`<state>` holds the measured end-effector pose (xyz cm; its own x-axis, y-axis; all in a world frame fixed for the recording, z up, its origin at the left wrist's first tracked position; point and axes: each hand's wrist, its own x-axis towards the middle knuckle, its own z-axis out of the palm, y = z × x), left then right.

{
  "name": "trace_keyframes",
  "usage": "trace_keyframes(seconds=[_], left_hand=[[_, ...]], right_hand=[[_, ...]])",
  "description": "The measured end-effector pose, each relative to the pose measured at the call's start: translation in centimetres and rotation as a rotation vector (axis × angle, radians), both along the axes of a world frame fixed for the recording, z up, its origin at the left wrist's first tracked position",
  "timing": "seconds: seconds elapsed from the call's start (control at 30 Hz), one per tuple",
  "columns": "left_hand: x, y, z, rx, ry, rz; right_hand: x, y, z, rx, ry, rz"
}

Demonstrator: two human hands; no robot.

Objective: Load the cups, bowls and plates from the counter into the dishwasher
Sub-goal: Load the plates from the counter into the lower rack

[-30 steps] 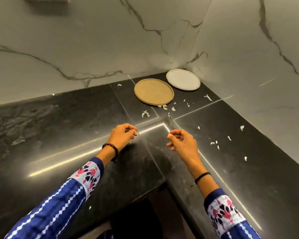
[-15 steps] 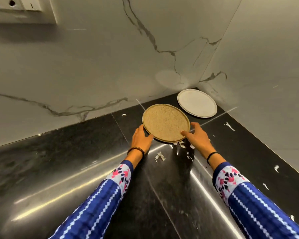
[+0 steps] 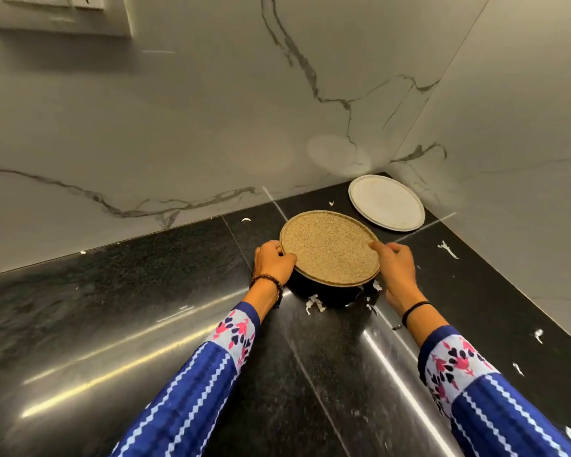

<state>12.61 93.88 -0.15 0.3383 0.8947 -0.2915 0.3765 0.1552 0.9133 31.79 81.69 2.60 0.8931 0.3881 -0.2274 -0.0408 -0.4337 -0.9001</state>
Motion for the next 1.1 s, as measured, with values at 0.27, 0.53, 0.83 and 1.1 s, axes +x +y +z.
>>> trace_keyframes(seconds=[0.27,0.53,0.83,1.1], left_hand=[[-5.3,-9.3,3.4,-0.02,-0.171,0.074],[-9.8,-21.6,4.7,0.052,-0.139,0.005],[-13.1,-32.5,3.2,0.133,-0.037,-0.204],[-14.9,-38.3,3.7,0.134,-0.091,-0.5]], right_hand=[[-4.4,-9.9,2.6,0.095,-0.037,-0.037],[-13.1,-28.3,1.4,0.163,0.014,-0.079],[-20.3,-43.9,0.1,0.123,0.06,-0.162],[-24.8,-52.5,-0.1,0.175,0.073,-0.329]])
